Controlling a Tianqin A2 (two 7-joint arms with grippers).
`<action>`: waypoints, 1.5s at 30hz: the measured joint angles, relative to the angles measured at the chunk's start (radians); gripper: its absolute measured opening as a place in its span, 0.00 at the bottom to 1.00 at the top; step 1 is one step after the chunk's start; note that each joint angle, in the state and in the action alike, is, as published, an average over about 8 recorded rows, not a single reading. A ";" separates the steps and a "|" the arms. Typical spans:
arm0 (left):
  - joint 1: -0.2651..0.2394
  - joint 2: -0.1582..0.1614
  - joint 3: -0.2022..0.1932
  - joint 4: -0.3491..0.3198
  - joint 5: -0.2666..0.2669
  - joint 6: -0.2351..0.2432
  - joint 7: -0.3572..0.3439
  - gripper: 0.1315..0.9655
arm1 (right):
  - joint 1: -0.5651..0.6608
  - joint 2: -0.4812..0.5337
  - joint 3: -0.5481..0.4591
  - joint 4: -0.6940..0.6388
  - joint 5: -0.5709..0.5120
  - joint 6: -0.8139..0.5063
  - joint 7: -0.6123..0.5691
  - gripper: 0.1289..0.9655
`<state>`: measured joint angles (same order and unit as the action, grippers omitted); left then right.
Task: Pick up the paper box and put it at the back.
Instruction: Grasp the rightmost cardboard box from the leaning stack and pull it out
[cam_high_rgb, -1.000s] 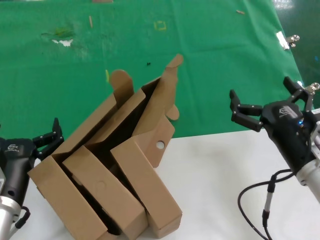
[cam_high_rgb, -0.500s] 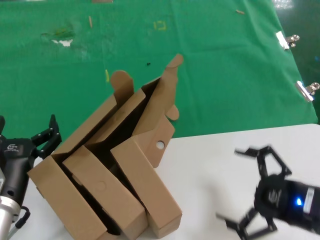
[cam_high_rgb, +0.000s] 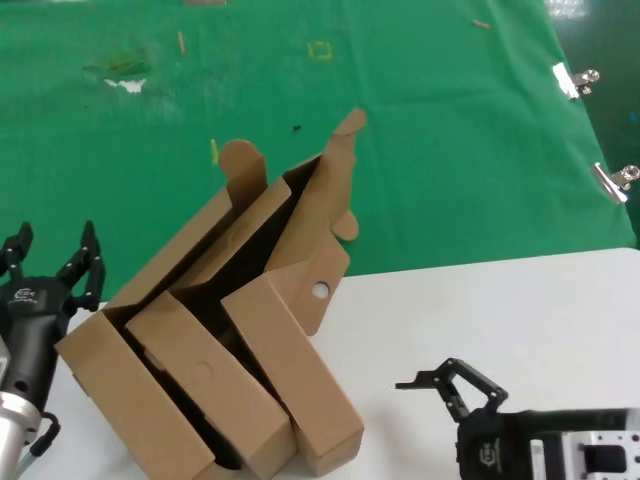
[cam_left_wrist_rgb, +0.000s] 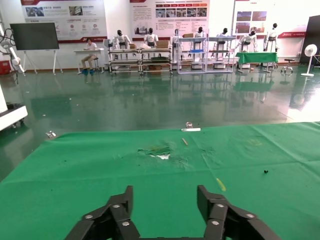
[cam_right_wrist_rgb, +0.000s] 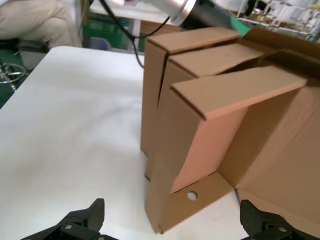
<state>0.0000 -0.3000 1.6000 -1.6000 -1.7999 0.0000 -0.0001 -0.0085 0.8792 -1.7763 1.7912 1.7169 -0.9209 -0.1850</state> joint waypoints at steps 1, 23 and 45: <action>0.000 0.000 0.000 0.000 0.000 0.000 0.000 0.52 | 0.022 -0.009 -0.021 -0.012 -0.012 -0.009 0.001 0.98; 0.000 0.000 0.000 0.000 0.000 0.000 0.000 0.08 | 0.210 -0.148 -0.193 -0.183 -0.037 -0.072 -0.016 0.64; 0.000 0.000 0.000 0.000 0.000 0.000 0.000 0.01 | 0.191 -0.135 -0.208 -0.162 -0.027 -0.061 -0.013 0.17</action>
<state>0.0000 -0.3000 1.6001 -1.6000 -1.7996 0.0000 -0.0003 0.1828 0.7442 -1.9843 1.6294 1.6899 -0.9814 -0.1978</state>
